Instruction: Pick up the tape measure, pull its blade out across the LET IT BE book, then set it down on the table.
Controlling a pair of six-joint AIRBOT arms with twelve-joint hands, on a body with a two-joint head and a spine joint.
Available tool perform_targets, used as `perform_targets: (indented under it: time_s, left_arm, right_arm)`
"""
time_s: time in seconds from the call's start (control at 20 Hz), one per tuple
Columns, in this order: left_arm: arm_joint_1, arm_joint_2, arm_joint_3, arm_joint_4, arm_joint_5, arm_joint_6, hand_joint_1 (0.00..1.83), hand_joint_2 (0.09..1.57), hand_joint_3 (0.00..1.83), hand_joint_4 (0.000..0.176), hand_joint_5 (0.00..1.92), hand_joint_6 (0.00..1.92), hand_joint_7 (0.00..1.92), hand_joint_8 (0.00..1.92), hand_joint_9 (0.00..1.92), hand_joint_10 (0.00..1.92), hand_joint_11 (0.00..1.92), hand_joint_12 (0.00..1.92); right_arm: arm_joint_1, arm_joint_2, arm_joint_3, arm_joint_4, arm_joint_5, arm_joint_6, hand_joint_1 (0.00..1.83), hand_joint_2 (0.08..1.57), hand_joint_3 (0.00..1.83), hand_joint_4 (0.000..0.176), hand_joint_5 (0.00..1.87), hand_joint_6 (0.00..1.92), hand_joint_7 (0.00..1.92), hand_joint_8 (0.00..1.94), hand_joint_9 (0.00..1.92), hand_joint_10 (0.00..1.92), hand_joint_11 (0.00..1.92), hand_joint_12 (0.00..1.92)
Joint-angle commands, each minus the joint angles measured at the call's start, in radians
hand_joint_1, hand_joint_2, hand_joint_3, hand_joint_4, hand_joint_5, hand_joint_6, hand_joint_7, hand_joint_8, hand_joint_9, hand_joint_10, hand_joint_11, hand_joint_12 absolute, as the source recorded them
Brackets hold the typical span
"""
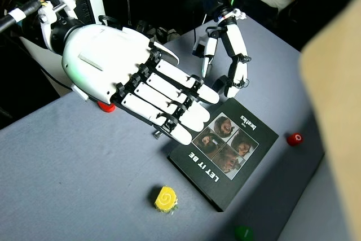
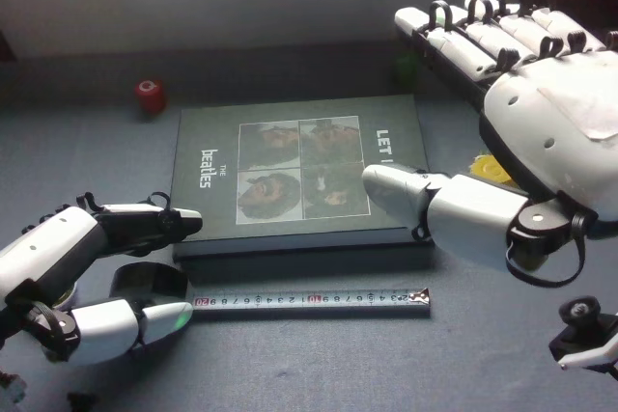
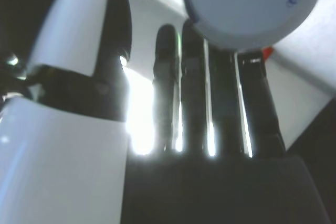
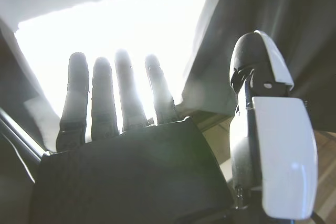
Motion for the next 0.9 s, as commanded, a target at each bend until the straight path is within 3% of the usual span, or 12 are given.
perform_targets:
  time_s: [0.0,0.85]
  left_arm:
    - [-0.001,-0.006,0.008,0.027,-0.109,-0.009,1.10,1.06,0.00,0.000,0.61,0.00,0.61,0.00,0.59,0.01,0.33,0.68]
    - [0.055,-0.038,0.073,0.078,-0.141,-0.007,1.11,1.06,0.00,0.000,0.62,0.00,0.61,0.00,0.59,0.00,0.34,0.68]
  right_arm:
    - [0.017,0.002,-0.004,-0.089,0.080,0.016,0.17,1.14,0.00,0.065,0.05,0.00,0.09,0.00,0.02,0.00,0.00,0.33]
    - [0.035,-0.001,-0.004,-0.089,0.094,0.053,0.19,1.14,0.00,0.065,0.05,0.00,0.11,0.00,0.04,0.00,0.00,0.40]
